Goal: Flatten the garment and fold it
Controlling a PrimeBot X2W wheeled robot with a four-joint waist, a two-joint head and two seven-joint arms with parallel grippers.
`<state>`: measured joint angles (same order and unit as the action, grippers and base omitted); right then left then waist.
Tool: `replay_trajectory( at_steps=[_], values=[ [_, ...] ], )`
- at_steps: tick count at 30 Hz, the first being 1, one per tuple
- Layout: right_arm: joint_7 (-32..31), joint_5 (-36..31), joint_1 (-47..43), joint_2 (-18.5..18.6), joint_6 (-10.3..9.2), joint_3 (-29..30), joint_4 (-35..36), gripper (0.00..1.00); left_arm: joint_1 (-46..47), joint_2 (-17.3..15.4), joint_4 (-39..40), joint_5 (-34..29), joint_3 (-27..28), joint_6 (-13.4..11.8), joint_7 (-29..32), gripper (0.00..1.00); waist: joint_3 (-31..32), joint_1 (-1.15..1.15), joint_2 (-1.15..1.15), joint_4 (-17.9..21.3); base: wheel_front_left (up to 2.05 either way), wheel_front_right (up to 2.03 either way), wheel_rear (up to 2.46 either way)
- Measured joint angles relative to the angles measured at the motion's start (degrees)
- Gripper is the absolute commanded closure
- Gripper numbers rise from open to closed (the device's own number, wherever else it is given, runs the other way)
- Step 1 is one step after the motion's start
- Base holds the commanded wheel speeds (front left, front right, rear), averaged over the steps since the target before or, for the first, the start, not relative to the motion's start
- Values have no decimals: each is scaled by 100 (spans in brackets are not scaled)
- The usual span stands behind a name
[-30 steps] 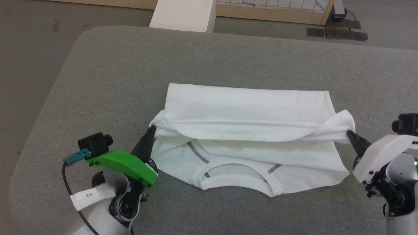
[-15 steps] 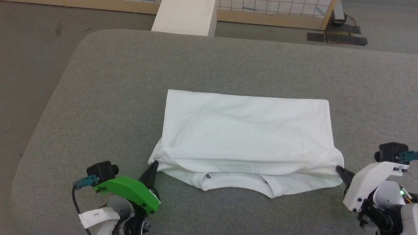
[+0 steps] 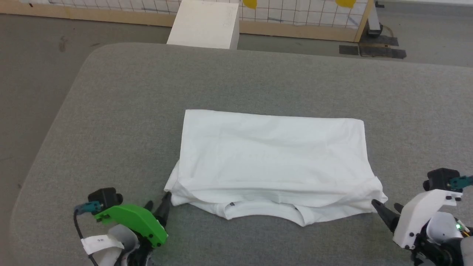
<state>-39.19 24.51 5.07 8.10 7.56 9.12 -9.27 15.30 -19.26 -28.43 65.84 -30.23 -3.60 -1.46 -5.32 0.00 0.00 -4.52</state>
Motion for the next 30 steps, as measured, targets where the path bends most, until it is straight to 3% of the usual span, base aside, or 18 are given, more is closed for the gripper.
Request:
replay_trajectory(
  at_steps=[7,11,14,18,22,27,28,30],
  values=[
    [-443,207,-213,204,0,427,656,0,-160,-531,466,0,241,-546,138,0,158,0,0,23,0,0,0],
    [-625,213,-178,345,0,702,1029,0,-239,-828,1007,-114,559,-770,-280,0,156,0,0,25,0,0,0],
    [-750,230,55,386,0,744,1054,0,-230,-1007,1445,-525,631,-925,-773,0,80,0,0,18,0,0,0],
    [-999,280,435,469,0,548,931,0,-140,-1150,1935,-1425,724,-938,-1281,0,-91,0,0,-11,0,0,0],
    [-1243,315,782,563,0,328,692,0,-60,-875,2604,-2455,1266,-864,-1326,0,-331,0,0,-65,0,0,0],
    [-1425,314,1150,702,0,35,460,0,-130,-291,3203,-3601,1890,-401,-1328,0,-665,0,0,-148,0,0,0],
    [-1426,313,1299,789,0,-67,364,0,-190,-47,3242,-3855,2053,-191,-1329,0,-817,0,0,-188,0,0,0],
    [-1425,313,1405,824,0,-160,255,0,-238,188,3219,-3974,2220,-35,-1329,0,-946,0,0,-224,0,0,0]
  ],
)
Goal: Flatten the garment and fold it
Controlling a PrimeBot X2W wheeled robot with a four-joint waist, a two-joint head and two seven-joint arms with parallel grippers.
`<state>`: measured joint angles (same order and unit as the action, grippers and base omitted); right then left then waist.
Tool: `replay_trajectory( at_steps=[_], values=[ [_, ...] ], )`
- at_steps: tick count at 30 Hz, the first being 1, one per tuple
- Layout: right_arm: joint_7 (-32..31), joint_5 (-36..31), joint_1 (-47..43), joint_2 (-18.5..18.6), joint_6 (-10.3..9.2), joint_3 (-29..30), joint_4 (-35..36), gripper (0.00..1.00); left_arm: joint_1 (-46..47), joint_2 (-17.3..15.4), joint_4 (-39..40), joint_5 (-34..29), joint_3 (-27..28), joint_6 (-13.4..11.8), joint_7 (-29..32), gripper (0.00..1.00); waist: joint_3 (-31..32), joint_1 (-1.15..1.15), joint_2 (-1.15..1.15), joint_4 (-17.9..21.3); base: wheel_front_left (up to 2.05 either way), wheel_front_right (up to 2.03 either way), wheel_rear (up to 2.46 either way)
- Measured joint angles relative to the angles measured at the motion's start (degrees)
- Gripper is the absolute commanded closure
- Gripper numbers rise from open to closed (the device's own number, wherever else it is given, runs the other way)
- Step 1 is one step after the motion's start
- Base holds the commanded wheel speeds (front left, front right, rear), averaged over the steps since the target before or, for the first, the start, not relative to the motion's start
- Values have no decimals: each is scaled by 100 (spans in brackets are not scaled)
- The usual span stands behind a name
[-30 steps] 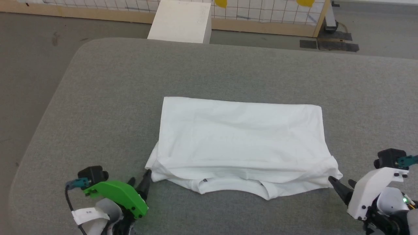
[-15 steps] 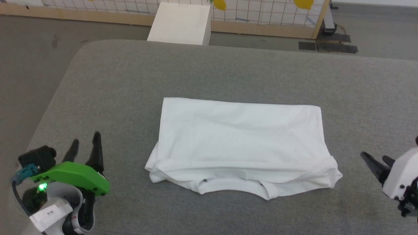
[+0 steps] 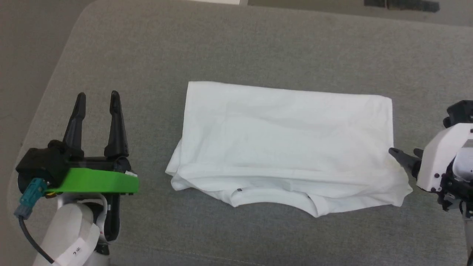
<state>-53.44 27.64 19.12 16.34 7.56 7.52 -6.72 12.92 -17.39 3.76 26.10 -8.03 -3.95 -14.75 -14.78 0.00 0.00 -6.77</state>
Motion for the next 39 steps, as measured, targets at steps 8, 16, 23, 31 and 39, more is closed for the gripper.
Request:
replay_trajectory(
  at_steps=[8,16,23,31,39],
  values=[
    [80,105,193,53,0,-474,-331,0,-4,742,-202,-350,595,581,0,0,-402,0,0,-149,0,0,0],
    [366,357,500,60,-3,-1006,-543,0,-1,1132,-422,-549,897,959,0,0,-518,0,0,-228,0,0,0],
    [465,528,617,160,-2,-1209,-786,93,2,1255,-552,-647,1009,1056,0,0,-476,0,0,-274,0,0,0],
    [563,590,527,241,1,-1016,-1023,100,-44,1339,-615,-699,1110,1103,0,0,-277,0,0,-251,0,0,0],
    [479,230,189,547,4,-34,-1200,100,-158,1360,-633,-708,1100,1103,0,0,-78,0,0,-154,0,0,0]
  ],
)
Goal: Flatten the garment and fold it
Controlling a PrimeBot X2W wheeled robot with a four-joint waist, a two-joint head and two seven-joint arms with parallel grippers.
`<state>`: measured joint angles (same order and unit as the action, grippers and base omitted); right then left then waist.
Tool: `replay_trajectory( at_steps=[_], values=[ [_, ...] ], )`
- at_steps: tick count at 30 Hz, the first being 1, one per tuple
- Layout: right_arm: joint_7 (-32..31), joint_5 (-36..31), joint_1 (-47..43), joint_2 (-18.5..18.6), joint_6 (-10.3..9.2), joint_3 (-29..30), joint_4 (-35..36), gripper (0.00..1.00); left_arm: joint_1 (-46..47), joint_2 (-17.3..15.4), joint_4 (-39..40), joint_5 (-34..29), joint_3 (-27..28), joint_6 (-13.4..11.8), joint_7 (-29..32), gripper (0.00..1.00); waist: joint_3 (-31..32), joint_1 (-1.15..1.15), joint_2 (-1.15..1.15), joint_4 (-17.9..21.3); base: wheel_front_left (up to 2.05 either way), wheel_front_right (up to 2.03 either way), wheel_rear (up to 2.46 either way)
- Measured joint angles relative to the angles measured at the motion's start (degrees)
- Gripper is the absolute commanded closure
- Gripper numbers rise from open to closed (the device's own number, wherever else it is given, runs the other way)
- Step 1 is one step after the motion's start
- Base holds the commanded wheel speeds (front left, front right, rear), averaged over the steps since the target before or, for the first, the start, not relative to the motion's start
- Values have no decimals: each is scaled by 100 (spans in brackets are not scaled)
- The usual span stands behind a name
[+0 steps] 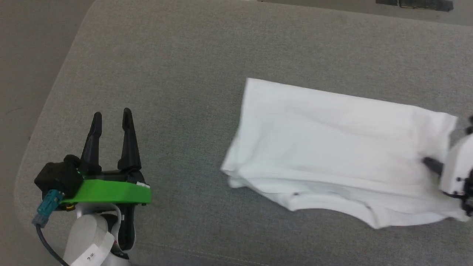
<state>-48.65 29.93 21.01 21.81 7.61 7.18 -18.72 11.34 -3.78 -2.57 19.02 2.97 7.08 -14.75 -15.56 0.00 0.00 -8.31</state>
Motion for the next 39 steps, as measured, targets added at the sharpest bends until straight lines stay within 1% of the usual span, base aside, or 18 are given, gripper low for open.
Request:
replay_trajectory(
  at_steps=[4,8,10,13,16,18,22,25,27,30,33,39],
  values=[
    [-25,-646,-21,105,-2,791,-86,100,-30,4,-3,1,-36,0,0,0,25,0,0,29,0,0,0],
    [-56,-1311,-15,27,-3,1351,-53,100,-41,3,-31,3,-56,1,0,0,39,0,0,29,0,0,0],
    [-119,-1505,-2,-100,-3,1515,10,100,-49,2,-51,3,-52,1,0,0,68,0,0,32,0,0,0],
    [-310,-1717,-1,-209,-3,1461,222,100,-94,0,-75,3,-45,1,0,0,140,0,0,45,0,0,0],
    [-599,-1741,-3,-224,-4,1230,613,100,-149,-1,-86,3,-15,1,0,0,237,0,0,63,0,0,0],
    [-748,-1673,-2,-202,-4,979,998,100,-210,-3,-98,2,2,1,0,0,309,0,0,84,0,0,0],
    [-1072,-1257,-3,-133,-4,474,1696,100,-288,-4,-111,2,-4,1,0,0,437,0,0,129,0,0,0],
    [-1282,-962,-5,-141,-4,162,2039,100,-315,-3,-111,2,-16,1,0,0,502,0,0,152,0,0,0],
    [-1344,-882,-4,-172,-4,-55,2201,100,-318,-3,-110,3,-30,1,0,0,526,0,0,152,0,0,0],
    [-1352,-815,13,-312,-4,-370,2262,100,-336,-3,-107,18,-60,1,0,0,516,0,0,127,0,0,0],
    [-1278,-816,90,-459,-4,-730,2151,100,-338,-5,-111,34,-129,1,0,0,477,0,0,72,0,0,0],
    [-935,-845,508,-777,-4,-1295,1488,100,-327,-12,-145,102,-275,1,-2,0,357,0,0,-112,0,0,0]
  ],
)
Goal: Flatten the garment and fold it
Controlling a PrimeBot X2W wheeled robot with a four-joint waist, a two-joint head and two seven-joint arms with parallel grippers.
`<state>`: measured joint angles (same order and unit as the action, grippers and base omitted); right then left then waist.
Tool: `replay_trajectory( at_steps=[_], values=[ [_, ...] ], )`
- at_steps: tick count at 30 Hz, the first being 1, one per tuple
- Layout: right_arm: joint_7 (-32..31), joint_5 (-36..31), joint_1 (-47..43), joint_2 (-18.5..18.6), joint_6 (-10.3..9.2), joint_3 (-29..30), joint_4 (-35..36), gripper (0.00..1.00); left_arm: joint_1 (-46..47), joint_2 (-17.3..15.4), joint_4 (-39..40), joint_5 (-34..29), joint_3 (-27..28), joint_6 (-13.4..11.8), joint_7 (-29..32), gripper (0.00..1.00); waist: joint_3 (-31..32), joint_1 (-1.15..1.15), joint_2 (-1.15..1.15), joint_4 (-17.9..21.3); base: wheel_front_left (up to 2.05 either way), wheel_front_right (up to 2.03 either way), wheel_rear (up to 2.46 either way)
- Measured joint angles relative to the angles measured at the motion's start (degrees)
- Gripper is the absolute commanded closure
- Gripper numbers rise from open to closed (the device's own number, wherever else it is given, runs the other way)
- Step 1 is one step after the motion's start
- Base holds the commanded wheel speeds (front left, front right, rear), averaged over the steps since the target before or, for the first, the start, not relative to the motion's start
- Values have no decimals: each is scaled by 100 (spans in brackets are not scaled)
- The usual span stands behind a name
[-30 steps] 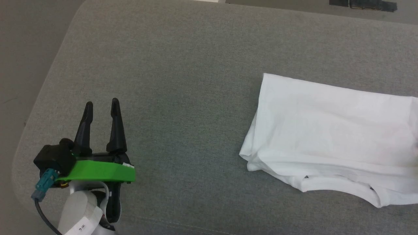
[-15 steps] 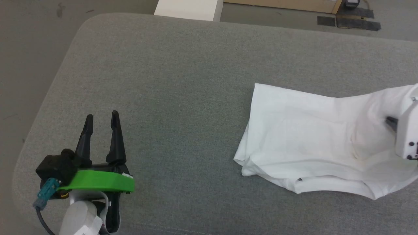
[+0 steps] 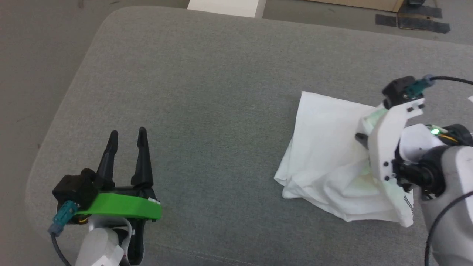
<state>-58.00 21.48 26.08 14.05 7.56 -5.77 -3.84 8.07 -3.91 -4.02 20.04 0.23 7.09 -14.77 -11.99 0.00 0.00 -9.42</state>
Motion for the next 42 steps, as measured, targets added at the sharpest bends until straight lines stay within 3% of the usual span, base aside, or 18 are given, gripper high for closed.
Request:
replay_trajectory(
  at_steps=[14,15,16,24,31,35,42],
  values=[
    [791,-138,581,-277,0,-556,-1710,100,53,-1,-78,66,-216,0,-1,0,-379,0,0,-373,0,0,0],
    [845,-137,608,-282,0,-594,-1751,65,55,-1,-84,66,-227,0,-1,0,-388,0,0,-382,0,0,0],
    [923,-133,640,-286,0,-639,-1789,0,56,-1,-97,71,-245,0,-1,0,-392,0,0,-385,0,0,0],
    [1452,301,876,-427,0,-1279,-1692,0,68,-7,-186,71,-331,0,-1,0,-224,0,0,-273,0,0,0],
    [1940,845,921,-589,0,-1458,-1308,0,40,-47,-200,71,-304,0,-1,0,57,0,0,-113,0,0,0],
    [2279,837,916,-508,0,-1177,-1060,0,-9,-85,-196,70,-247,0,-1,0,242,0,0,10,0,0,0],
    [2436,248,426,-388,0,-49,-575,0,-234,-108,-112,54,-91,0,-1,0,520,0,0,311,0,0,0]
  ],
)
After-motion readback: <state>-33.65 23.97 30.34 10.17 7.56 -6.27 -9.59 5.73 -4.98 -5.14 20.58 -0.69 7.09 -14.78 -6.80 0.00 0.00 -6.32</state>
